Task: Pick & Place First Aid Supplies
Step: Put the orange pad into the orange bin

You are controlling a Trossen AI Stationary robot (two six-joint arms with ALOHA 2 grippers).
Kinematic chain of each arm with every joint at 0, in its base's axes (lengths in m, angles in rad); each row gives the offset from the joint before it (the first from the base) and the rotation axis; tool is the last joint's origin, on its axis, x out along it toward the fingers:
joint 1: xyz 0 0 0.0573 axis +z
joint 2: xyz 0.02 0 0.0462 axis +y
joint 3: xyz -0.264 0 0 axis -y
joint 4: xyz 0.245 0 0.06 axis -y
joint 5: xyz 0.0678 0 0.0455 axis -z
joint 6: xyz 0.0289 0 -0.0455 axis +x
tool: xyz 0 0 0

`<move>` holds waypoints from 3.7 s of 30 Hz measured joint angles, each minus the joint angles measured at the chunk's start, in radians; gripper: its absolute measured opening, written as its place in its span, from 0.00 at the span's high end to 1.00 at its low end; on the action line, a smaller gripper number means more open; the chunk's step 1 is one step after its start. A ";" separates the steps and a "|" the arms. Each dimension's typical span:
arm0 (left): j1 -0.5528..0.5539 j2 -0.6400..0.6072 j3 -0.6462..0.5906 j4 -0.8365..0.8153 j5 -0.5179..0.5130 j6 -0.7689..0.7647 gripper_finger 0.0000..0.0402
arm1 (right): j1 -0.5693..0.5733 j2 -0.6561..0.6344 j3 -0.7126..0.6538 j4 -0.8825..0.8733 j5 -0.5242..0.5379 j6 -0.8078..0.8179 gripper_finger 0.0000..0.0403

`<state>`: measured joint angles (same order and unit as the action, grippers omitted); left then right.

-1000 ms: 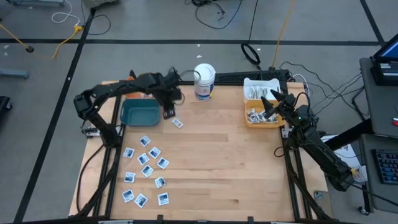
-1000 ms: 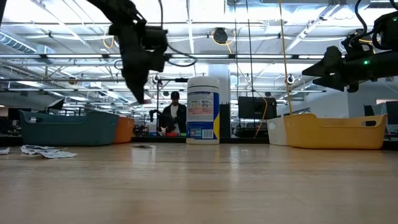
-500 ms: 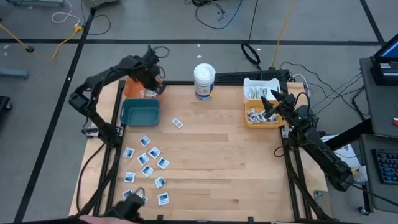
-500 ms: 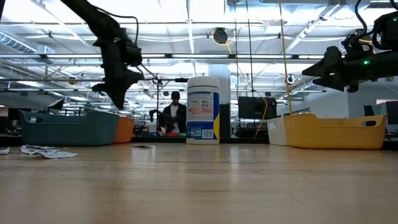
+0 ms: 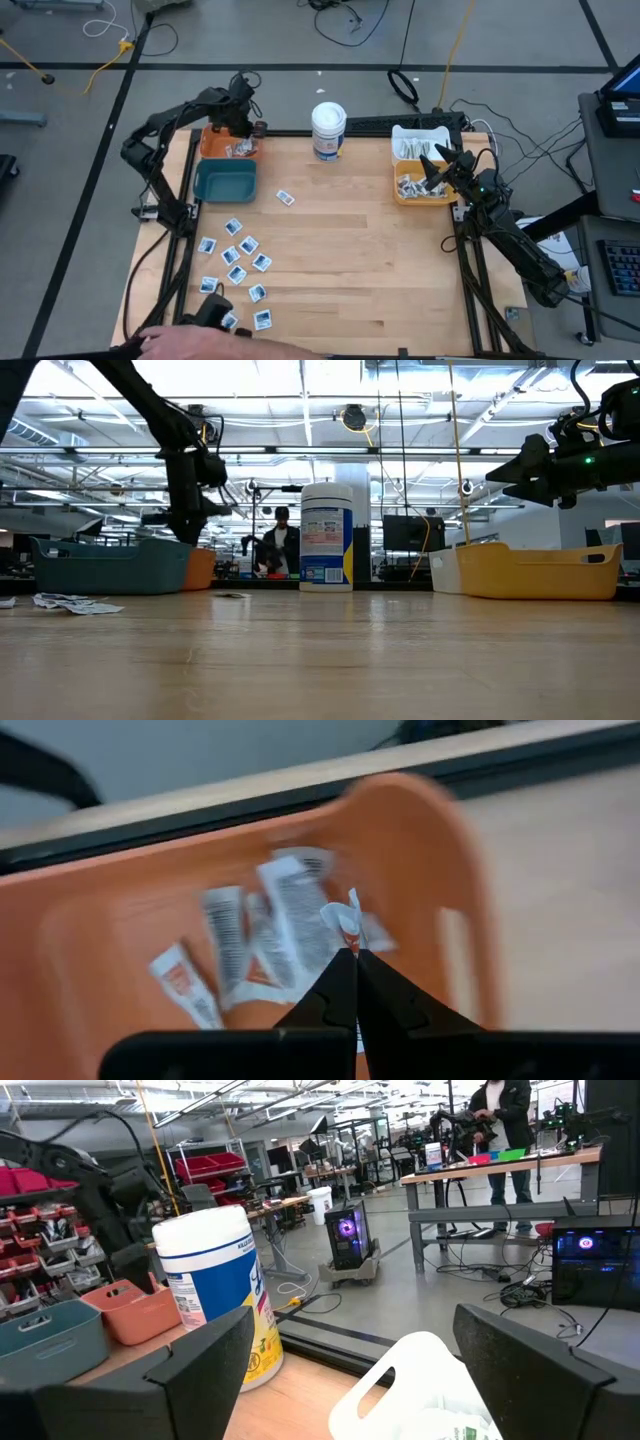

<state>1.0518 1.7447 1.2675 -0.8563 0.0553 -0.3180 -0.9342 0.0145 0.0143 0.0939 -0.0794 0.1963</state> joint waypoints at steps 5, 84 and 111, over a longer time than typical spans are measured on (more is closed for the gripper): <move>0.000 0.020 0.000 -0.047 -0.092 -0.024 1.00 | 0.000 0.000 0.000 0.000 0.000 0.000 0.16; -0.773 0.293 0.128 -0.135 -0.090 1.325 0.61 | 0.000 0.000 0.000 0.000 0.000 0.000 0.16; -0.762 0.197 0.147 -0.108 -0.014 1.080 0.99 | 0.000 0.000 0.000 0.000 0.000 0.000 0.16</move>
<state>0.2897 1.9420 1.4146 -0.9641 0.0409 0.7623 -0.9341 0.0143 0.0143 0.0940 -0.0795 0.1963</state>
